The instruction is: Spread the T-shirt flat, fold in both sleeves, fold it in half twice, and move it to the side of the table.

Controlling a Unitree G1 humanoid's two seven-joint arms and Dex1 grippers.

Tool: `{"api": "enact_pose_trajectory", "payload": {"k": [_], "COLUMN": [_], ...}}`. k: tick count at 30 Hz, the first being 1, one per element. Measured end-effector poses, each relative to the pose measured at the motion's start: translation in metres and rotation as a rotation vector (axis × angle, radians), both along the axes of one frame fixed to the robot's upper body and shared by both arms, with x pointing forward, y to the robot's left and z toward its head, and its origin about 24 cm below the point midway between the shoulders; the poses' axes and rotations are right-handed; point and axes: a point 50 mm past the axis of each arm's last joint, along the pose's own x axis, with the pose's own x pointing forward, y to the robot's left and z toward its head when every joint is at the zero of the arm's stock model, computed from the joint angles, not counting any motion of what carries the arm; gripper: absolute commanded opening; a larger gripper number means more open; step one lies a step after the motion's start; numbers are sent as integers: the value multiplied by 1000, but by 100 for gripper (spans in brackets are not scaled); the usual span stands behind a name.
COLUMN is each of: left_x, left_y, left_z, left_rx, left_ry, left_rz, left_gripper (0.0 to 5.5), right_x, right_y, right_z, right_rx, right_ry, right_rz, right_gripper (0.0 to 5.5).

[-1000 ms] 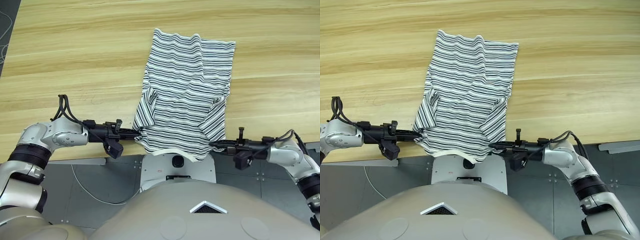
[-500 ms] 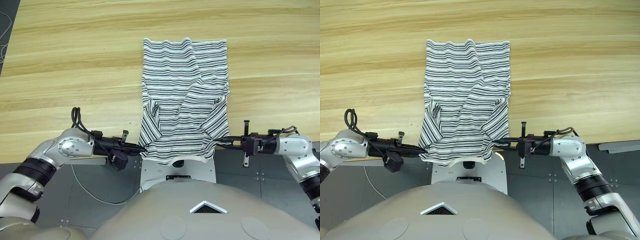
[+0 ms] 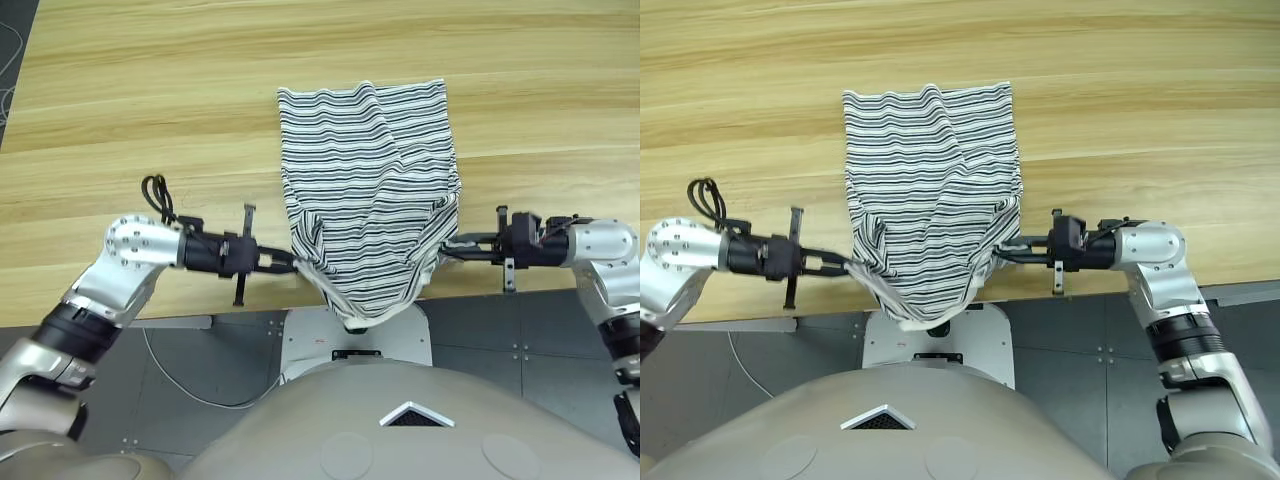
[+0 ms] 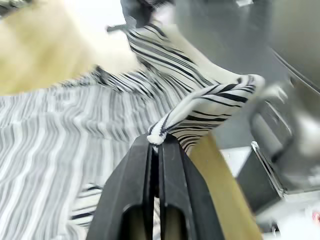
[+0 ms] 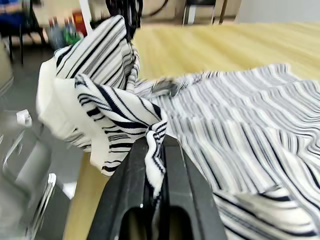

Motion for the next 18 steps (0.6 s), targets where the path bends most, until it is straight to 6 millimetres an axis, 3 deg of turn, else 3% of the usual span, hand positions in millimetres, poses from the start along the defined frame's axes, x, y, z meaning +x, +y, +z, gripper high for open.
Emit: {"api": "enact_pose_trajectory", "payload": {"k": [9,13,18], "left_x": [47,59,82], "left_y": [19,22,23], "left_z": [-27,-32,-27], "left_rx": [-356,-461,-510], "left_ry": [233,256,247], "left_rz": [409,509,652], "left_gripper": [10,10,10], "right_x": [52,66,80], "right_y": [6,7,22], "right_z": [-5,-7,-8], "right_rx": [276,268,212], "right_ry": [-13,-70,-83], "right_rz": [-490,-667,-723], "right_gripper": [13,13,13]}}
